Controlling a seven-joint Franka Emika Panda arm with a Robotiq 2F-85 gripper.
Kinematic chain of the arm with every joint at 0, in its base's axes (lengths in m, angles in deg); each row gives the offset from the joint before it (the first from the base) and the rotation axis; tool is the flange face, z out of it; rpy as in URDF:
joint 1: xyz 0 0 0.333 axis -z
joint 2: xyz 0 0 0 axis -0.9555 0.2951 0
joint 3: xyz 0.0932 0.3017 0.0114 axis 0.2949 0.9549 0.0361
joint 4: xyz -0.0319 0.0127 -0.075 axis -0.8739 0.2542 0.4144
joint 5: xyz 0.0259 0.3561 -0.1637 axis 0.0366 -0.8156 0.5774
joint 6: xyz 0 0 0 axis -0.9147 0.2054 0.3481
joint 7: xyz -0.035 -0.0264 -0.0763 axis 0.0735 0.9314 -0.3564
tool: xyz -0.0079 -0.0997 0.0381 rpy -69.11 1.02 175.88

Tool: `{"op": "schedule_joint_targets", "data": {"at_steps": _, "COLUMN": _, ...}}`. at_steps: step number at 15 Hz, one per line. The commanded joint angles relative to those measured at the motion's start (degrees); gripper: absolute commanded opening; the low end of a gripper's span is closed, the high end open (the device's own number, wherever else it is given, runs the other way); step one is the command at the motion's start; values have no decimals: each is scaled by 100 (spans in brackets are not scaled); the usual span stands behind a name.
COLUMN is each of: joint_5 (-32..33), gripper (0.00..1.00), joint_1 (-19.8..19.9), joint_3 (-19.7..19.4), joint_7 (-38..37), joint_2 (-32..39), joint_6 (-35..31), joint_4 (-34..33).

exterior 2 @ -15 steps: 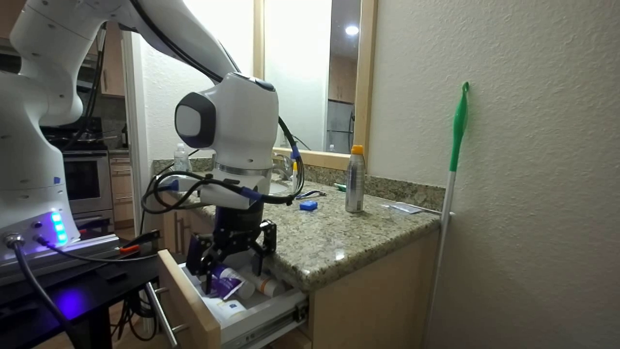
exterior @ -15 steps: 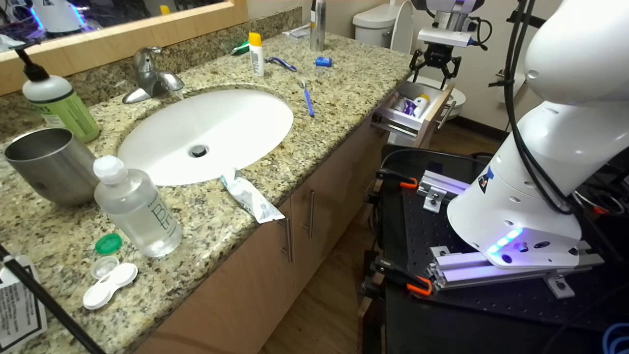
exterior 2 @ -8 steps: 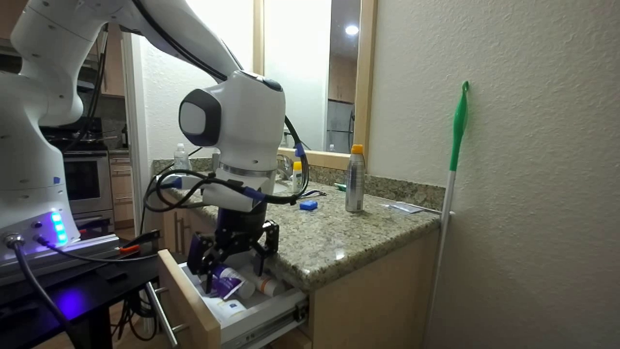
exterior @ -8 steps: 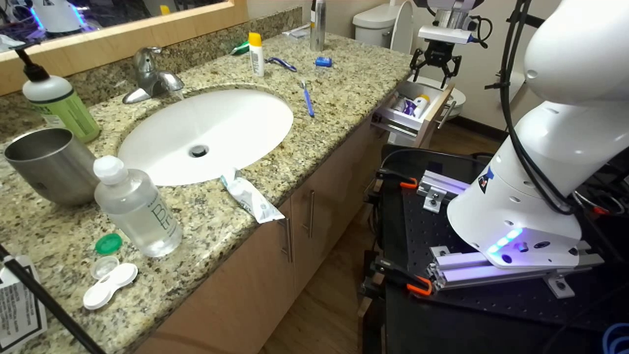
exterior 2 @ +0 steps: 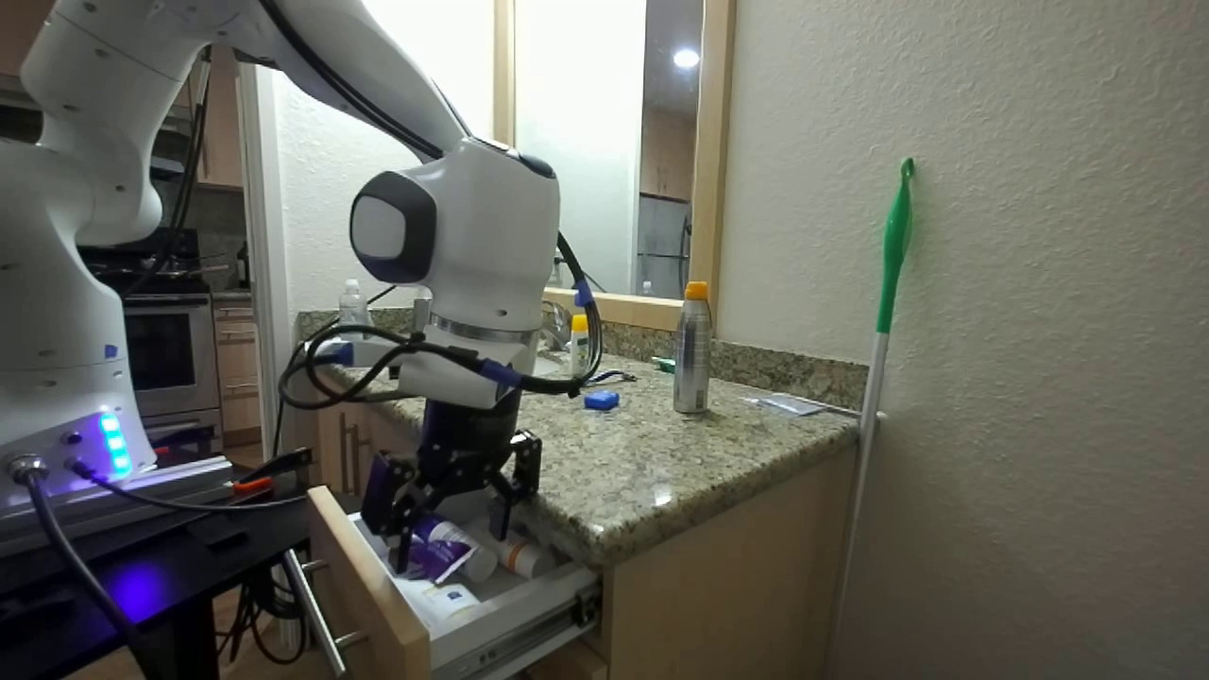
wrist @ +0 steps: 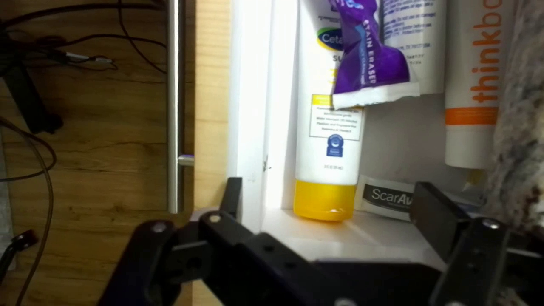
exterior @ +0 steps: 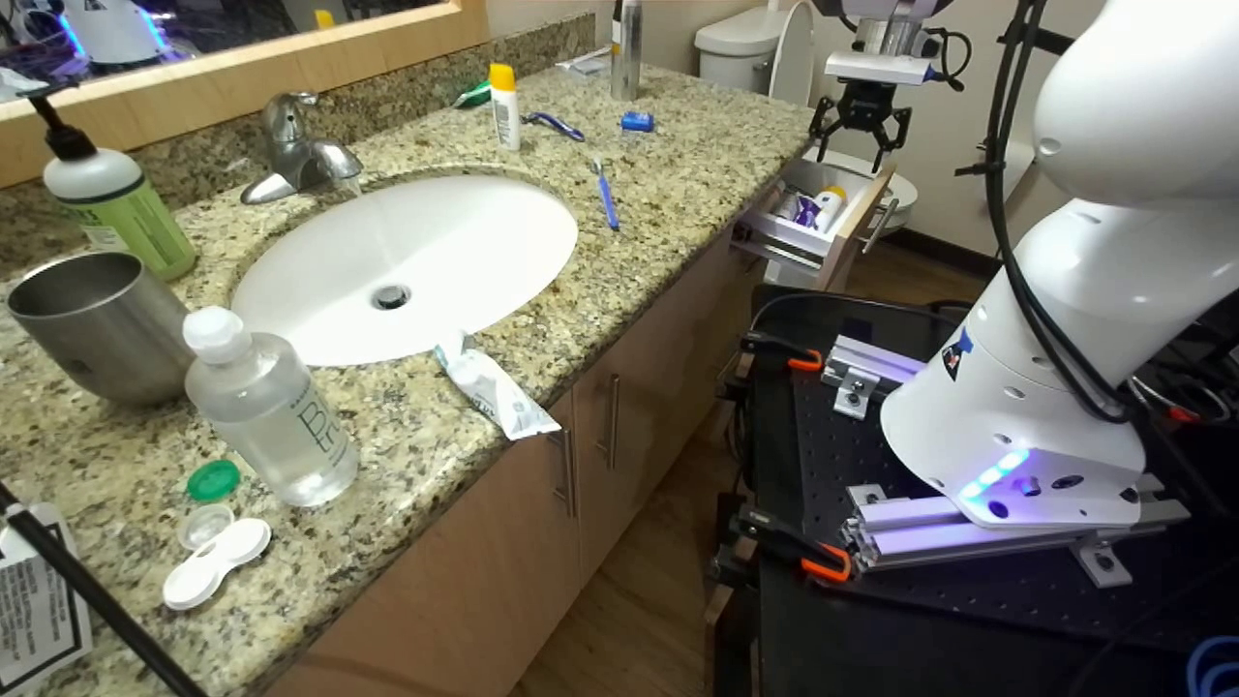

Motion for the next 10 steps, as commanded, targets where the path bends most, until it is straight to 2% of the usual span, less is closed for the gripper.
{"op": "schedule_joint_targets", "data": {"at_steps": 1, "joint_5": 609, "gripper": 100, "joint_1": -315, "joint_3": -161, "joint_7": -205, "joint_2": 40, "joint_6": -172, "joint_4": 290}}
{"op": "schedule_joint_targets", "data": {"at_steps": 5, "joint_5": 941, "gripper": 100, "joint_1": -553, "joint_3": -201, "joint_7": -609, "joint_2": 390, "joint_6": -385, "joint_4": 299}}
{"op": "schedule_joint_targets", "data": {"at_steps": 10, "joint_5": 1263, "gripper": 100, "joint_1": -840, "joint_3": -438, "joint_7": -1056, "joint_2": 707, "joint_6": -115, "joint_4": 84}}
